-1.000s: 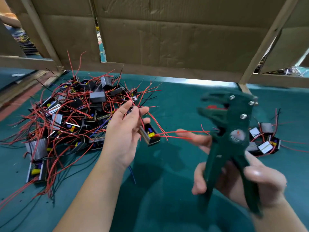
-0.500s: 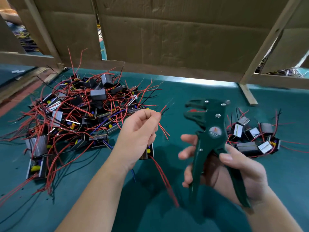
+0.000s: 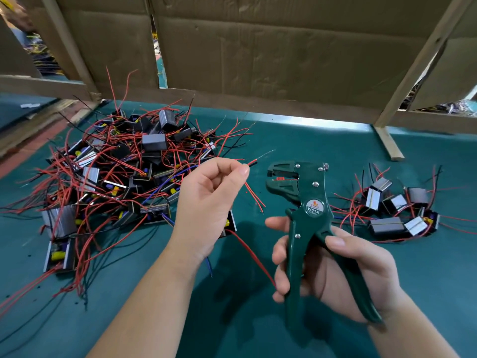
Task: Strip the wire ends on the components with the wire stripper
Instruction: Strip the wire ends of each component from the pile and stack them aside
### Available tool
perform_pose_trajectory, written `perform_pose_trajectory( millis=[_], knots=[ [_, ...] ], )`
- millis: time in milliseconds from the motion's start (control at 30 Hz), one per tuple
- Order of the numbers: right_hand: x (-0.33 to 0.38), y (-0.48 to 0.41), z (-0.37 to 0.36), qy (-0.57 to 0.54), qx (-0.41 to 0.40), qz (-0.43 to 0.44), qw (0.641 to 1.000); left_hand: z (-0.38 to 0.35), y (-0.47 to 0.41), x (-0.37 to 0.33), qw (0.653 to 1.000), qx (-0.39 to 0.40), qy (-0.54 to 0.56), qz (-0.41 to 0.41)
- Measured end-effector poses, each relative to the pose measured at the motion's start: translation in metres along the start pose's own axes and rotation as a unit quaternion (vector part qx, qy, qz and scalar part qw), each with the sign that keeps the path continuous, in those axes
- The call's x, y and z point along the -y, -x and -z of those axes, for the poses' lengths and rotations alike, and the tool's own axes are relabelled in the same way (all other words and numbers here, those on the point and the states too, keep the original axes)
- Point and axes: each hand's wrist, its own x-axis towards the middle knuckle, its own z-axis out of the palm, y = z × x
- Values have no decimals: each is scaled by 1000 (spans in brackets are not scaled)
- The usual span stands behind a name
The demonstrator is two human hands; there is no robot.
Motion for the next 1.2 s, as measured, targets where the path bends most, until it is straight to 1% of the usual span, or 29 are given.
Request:
perform_pose_trajectory(
  millis=[33,67,100,133,167,233,333,433,500,633,833,1067,1200],
  knots=[
    [-2,1,-1,-9,31,28,999,0,0,0,1000,-4,1,2],
    [-6,-7,-7,12,22,4,1000,0,0,-1,1000,-6,3,5],
    [-1,-6,-18,41,-3,-22,999,0,0,-1,1000,-5,7,9],
    [-9,-8,-14,32,29,-29,999,0,1,-2,1000,-3,14,15],
    [-9,-8,-16,29,38,-30,998,0,1,-2,999,1,23,22],
    [-4,-12,-20,14,21,-6,1000,-1,2,-3,999,9,31,37],
    [-10,-12,-19,9,24,13,1000,-3,3,-4,997,35,11,67],
    [-5,-12,-22,11,31,9,999,-7,5,-3,993,47,16,105],
    [-4,-11,-22,20,27,8,999,-9,7,-3,992,49,24,115],
    [-4,-11,-20,12,27,6,1000,-11,8,-4,991,65,30,116],
    [-6,-13,-19,8,38,5,999,-12,10,-4,992,77,44,95],
    [-4,-10,-19,4,28,14,1000,-10,9,0,995,70,30,68],
    [-4,-12,-21,0,36,6,999,-11,9,2,994,74,32,71]
  ],
)
